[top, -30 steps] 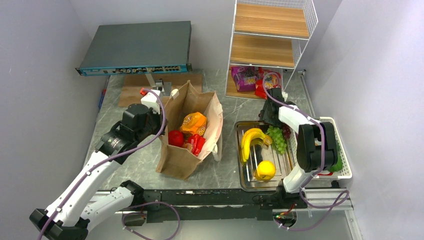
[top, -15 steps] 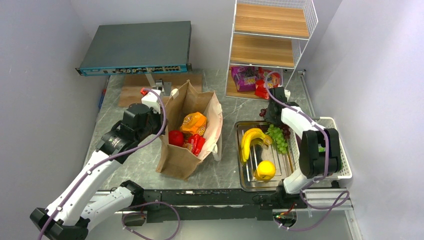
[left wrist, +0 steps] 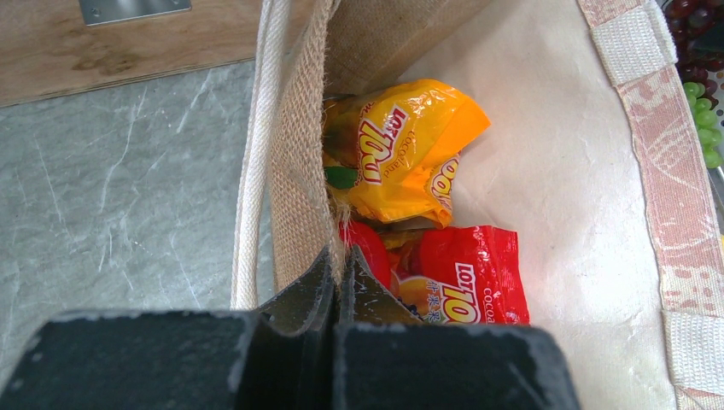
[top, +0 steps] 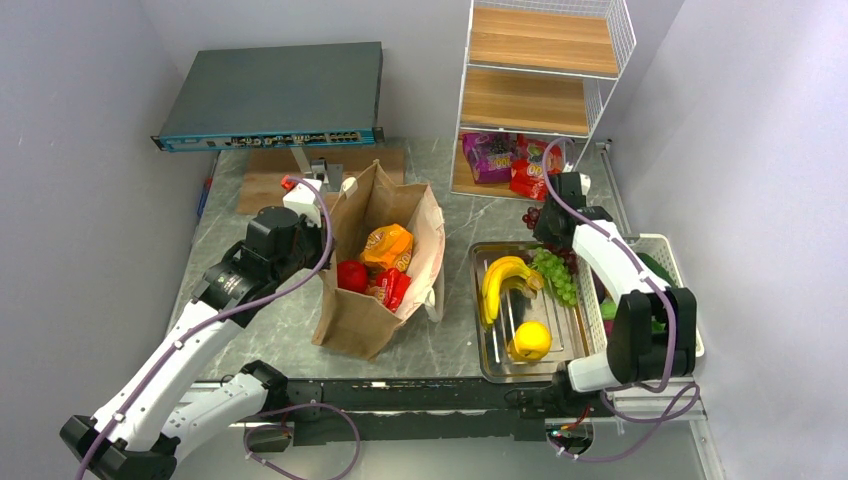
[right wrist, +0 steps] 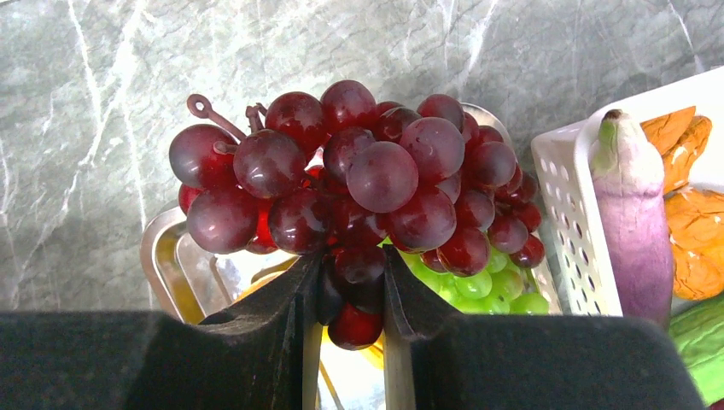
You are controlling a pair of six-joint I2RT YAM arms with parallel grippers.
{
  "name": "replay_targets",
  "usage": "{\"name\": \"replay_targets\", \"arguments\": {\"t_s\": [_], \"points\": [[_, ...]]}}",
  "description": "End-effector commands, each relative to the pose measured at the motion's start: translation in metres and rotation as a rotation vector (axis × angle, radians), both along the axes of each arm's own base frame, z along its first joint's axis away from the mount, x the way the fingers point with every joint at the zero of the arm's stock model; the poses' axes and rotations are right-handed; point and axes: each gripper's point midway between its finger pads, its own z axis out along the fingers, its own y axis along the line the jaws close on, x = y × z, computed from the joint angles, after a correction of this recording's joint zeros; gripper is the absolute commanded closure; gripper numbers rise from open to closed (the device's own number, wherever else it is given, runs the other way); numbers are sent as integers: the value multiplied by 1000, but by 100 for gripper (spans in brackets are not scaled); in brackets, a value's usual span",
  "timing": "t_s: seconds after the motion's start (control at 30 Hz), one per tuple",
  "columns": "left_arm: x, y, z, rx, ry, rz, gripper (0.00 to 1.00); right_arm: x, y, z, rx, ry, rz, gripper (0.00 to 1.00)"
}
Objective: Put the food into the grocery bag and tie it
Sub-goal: Pick up the fake fruit from the tray.
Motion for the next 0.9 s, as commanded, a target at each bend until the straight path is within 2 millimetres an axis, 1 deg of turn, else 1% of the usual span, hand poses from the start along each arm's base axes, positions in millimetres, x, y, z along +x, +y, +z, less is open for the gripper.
{"name": "replay_targets", "arguments": {"t_s": [0.0, 0.2, 0.4, 0.5, 0.6, 0.7, 0.77, 0.87], "points": [[14, 0, 29, -35, -114, 20, 100, -2, 4, 22, 20, -61, 34, 90], [14, 0, 29, -34, -115, 22, 100, -5, 20, 49, 88, -124, 107, 93], [14, 1, 31, -36, -120, 25, 100, -13, 28, 89, 133, -233, 136, 93], [14, -1, 30, -40, -121, 18, 100, -18, 33, 105, 157, -277, 153, 93], [16, -3, 28, -34, -111, 12, 100, -23, 37, 114, 180, -298, 166, 93], [17, -3, 29, -35, -110, 14, 100, -29, 38, 118, 189, -311, 165, 93], [17, -3, 30, -39, -112, 15, 100, -34, 43, 123, 213, -320, 185, 93], [16, -5, 38, -52, -121, 9, 100, -40, 46, 130, 231, -336, 203, 93]]}}
